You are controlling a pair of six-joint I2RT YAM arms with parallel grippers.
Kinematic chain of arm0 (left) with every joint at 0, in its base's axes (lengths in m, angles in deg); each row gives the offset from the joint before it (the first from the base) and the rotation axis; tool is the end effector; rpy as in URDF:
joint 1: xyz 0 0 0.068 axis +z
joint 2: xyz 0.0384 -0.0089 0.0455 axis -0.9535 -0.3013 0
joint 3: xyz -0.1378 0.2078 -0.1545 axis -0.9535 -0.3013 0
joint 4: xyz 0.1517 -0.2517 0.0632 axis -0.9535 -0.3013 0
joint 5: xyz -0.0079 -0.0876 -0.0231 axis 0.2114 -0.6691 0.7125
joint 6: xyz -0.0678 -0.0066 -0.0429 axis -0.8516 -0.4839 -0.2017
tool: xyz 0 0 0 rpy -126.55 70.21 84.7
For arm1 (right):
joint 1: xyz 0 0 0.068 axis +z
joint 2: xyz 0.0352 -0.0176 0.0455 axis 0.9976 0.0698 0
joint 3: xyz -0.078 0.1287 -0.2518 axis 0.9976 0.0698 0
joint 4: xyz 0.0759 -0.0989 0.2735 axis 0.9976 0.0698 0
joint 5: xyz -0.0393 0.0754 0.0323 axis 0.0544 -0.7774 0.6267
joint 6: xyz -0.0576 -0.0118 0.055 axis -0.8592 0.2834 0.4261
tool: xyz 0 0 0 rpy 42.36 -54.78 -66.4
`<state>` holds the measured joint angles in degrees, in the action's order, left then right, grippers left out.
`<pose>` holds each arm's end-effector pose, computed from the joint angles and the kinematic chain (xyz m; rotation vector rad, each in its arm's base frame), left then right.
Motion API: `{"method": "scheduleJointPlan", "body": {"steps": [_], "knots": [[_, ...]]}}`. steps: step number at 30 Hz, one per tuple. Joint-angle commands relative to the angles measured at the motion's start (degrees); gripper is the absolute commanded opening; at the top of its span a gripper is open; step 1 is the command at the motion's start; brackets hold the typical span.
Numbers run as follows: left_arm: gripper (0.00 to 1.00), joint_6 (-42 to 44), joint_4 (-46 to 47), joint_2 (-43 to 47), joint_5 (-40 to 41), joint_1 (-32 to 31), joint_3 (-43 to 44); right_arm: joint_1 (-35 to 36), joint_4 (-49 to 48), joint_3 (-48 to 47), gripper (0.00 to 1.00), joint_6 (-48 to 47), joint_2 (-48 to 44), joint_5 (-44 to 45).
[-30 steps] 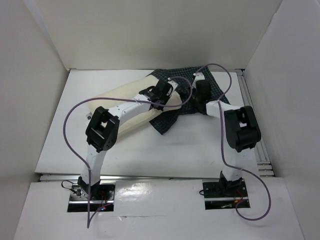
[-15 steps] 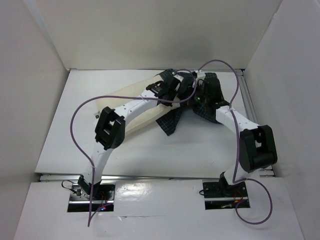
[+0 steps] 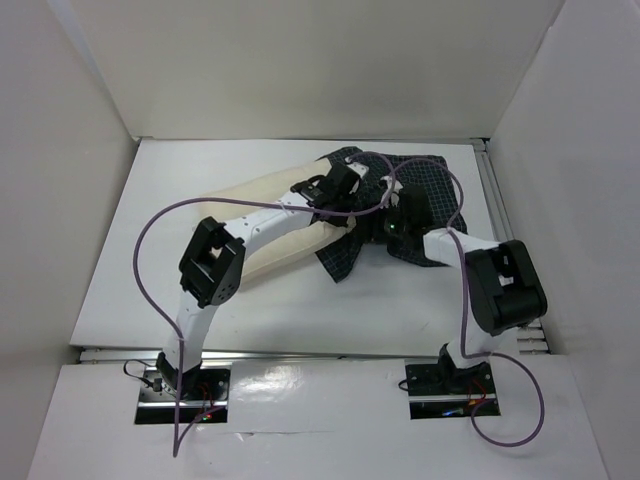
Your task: Put the pillow into the pillowcase
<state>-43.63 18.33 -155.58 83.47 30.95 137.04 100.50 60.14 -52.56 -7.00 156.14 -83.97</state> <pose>0.4324 -0.3663 0.2220 0.4262 2.3165 -0.2917 0.3731 0.1291 0.1548 -0.2913 2.1936 0.7927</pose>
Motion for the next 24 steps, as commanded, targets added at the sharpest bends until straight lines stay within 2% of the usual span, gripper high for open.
{"method": "scheduleJointPlan", "body": {"steps": [1, 3, 5, 8, 13, 17, 19, 20, 23, 24], "knots": [[0.00, -1.68, 6.31, 4.74, -3.06, -1.11, 1.73, 1.05, -1.79, 1.93, 0.67, -0.53, -5.61, -1.54], [0.00, -2.30, 5.78, 3.52, -3.06, -1.11, 2.26, 1.05, 0.31, 2.46, 0.89, -0.53, -11.58, 2.05], [0.00, -2.91, 5.08, 2.90, -3.84, -1.11, 3.57, 1.58, 4.51, 3.08, 0.99, -0.01, -18.67, 6.43], [0.00, -2.91, 5.08, 2.90, -3.85, -1.11, 3.58, 1.58, 10.58, 5.53, 0.99, 2.18, -26.07, 12.14], [0.00, -3.53, 4.82, 2.38, -3.32, -1.11, 7.00, 1.58, 13.68, 12.20, 0.99, 6.58, -29.87, 10.42], [0.00, -4.05, 3.76, 1.84, -3.32, -1.11, 9.11, 2.11, 9.83, 16.69, 0.92, 8.70, -29.28, 8.92], [0.00, -4.58, 3.76, 1.84, -4.02, -1.11, 9.64, 3.94, 8.07, 17.23, 0.92, 9.48, -27.78, 9.62], [0.00, -4.58, 3.76, 1.84, -4.02, -1.11, 10.25, 4.48, 4.23, 18.01, 0.92, 9.49, -26.90, 10.49], [0.00, -4.58, 3.76, 1.23, -4.55, -1.11, 11.39, 5.97, -1.68, 18.72, 0.92, 9.49, -22.68, 18.30], [0.00, -4.58, 3.24, 1.23, -4.55, -1.11, 11.40, 5.98, -3.44, 18.02, 0.92, 9.49, -20.24, 23.54]]}}
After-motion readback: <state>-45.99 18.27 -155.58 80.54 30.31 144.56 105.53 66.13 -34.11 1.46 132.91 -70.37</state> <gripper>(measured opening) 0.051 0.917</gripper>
